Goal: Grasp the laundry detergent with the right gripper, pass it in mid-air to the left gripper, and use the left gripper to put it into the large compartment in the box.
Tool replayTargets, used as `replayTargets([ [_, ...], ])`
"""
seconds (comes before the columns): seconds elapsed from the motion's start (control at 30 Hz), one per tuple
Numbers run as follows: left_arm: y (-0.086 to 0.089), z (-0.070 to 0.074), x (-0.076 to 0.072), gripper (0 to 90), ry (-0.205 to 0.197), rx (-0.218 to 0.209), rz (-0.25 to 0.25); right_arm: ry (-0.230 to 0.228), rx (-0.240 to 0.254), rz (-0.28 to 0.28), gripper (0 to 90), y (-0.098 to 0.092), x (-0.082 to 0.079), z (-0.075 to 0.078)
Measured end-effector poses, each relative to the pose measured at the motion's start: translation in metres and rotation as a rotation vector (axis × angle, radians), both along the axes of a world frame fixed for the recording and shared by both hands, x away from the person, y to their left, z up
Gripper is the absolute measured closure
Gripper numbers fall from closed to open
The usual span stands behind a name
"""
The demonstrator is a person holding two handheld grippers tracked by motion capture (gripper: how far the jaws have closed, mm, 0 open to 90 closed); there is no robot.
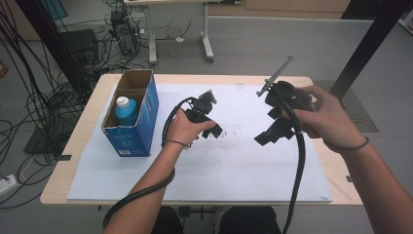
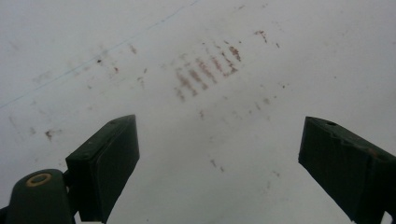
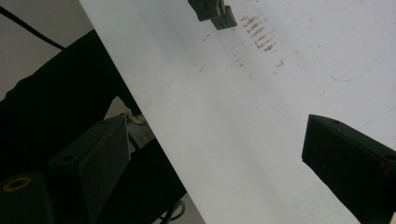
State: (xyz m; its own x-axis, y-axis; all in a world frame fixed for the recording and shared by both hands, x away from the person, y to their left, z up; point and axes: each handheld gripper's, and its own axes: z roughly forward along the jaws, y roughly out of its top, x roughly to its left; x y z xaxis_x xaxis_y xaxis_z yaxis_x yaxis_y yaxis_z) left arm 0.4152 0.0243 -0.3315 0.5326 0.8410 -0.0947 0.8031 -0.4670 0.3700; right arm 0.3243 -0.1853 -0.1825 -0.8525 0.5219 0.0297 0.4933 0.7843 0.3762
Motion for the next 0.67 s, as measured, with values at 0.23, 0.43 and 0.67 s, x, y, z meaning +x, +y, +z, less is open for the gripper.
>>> replayTargets([
  [0.23,-0.0013,0.0002,0.0005,12.7,0.0,-0.003,-0.002,0.008,-0.001,-0.002,7.7,-0.0017,0.0019,-0.0057],
  [0.43,-0.002,-0.0016,-0.0001,12.7,0.005,-0.003,0.001,0.01,0.001,-0.002,7.7,-0.0023,-0.0005,-0.0076],
  [0.67,-0.0054,-0.0033,0.0005,12.7,0.012,0.0,-0.001,0.014,0.002,-0.02,7.7,-0.0077,-0.003,-0.0102],
])
